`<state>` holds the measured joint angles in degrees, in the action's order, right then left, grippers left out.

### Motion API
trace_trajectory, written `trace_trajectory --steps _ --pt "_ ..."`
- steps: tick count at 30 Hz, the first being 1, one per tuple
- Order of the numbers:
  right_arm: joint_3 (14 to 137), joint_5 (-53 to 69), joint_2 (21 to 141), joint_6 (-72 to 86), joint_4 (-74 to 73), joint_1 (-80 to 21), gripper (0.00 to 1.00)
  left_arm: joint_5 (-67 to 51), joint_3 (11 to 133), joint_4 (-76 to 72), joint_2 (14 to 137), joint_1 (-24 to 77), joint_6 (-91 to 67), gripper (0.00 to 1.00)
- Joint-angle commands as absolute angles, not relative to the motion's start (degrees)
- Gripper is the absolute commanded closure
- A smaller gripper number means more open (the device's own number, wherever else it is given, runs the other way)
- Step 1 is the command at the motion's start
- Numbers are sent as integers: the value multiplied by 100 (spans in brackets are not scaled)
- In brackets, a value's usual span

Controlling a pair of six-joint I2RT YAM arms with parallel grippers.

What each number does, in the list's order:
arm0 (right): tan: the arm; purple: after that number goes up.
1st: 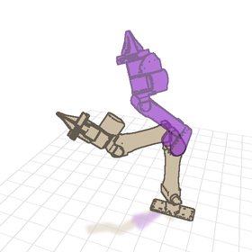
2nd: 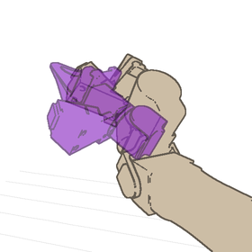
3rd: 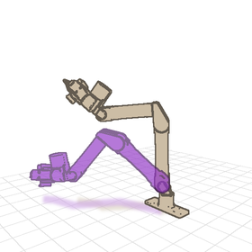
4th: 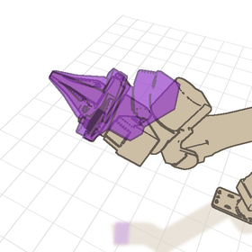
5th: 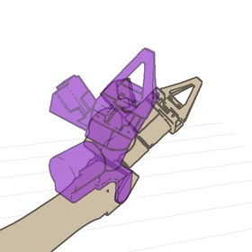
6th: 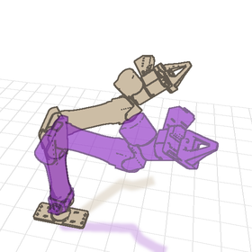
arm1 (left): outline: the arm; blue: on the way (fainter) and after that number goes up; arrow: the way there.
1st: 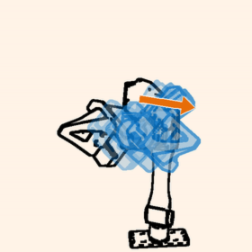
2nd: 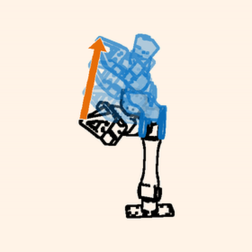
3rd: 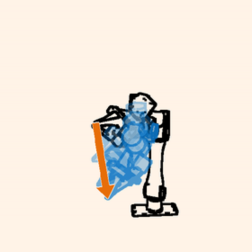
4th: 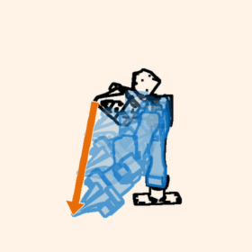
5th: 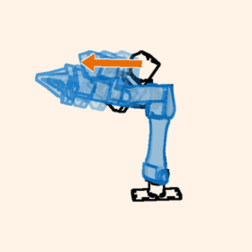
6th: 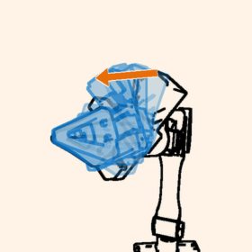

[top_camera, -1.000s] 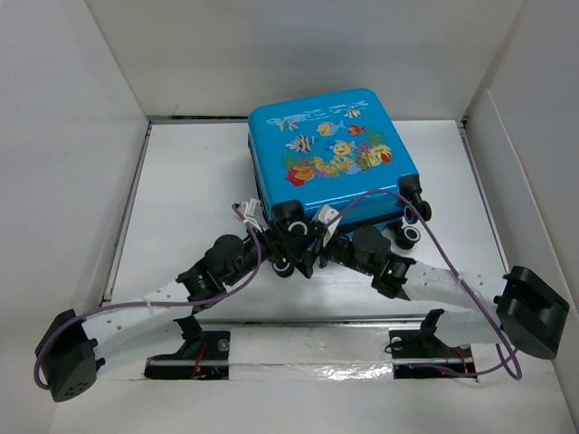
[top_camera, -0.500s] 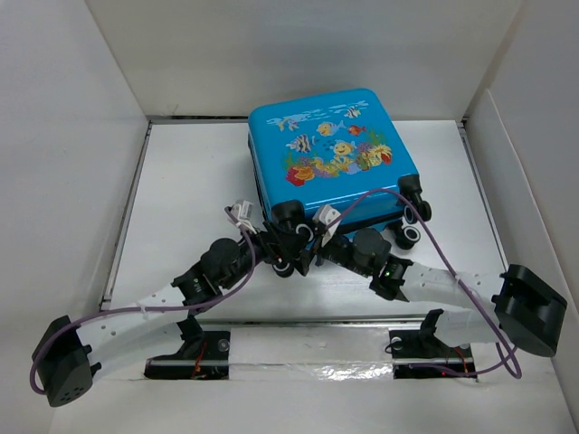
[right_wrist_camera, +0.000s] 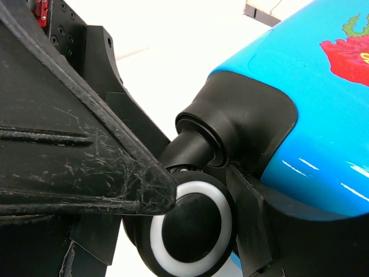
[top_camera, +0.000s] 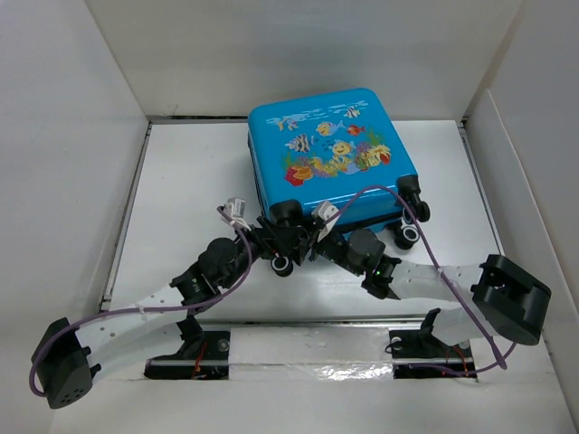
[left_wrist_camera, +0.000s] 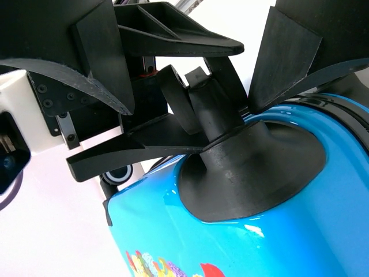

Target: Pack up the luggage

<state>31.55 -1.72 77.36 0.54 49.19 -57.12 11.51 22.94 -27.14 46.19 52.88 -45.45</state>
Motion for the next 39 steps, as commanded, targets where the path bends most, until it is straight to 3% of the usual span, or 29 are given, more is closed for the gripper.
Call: trace_trajectory --steps 1,3,6,10,15,19,27,39 --pt "3560 -808 7787 185 5792 -5643 63 676 2303 -3050 4421 5440 -4307 25" --pt "3516 -878 7717 211 5757 -5643 75 782 2285 -2797 4281 5440 -4289 25" --pt "3498 -897 7594 176 5582 -5643 84 1177 2285 -2174 3940 5318 -4201 26" --pt "3481 -861 7410 132 5362 -5643 88 2325 2154 -1092 3201 5265 -4376 32" --pt "3533 -765 7225 97 5107 -5590 90 2637 1811 -571 2698 5265 -4588 46" --pt "3621 -589 7146 114 4957 -5459 91 1865 1337 -1571 3627 5317 -4158 59" --pt "3823 -308 7040 123 4579 -5353 91 3304 2047 -3031 6000 6346 -3604 52" --pt "3876 -44 7066 202 4544 -5300 92 4016 2268 -4366 6881 6398 -3050 55"
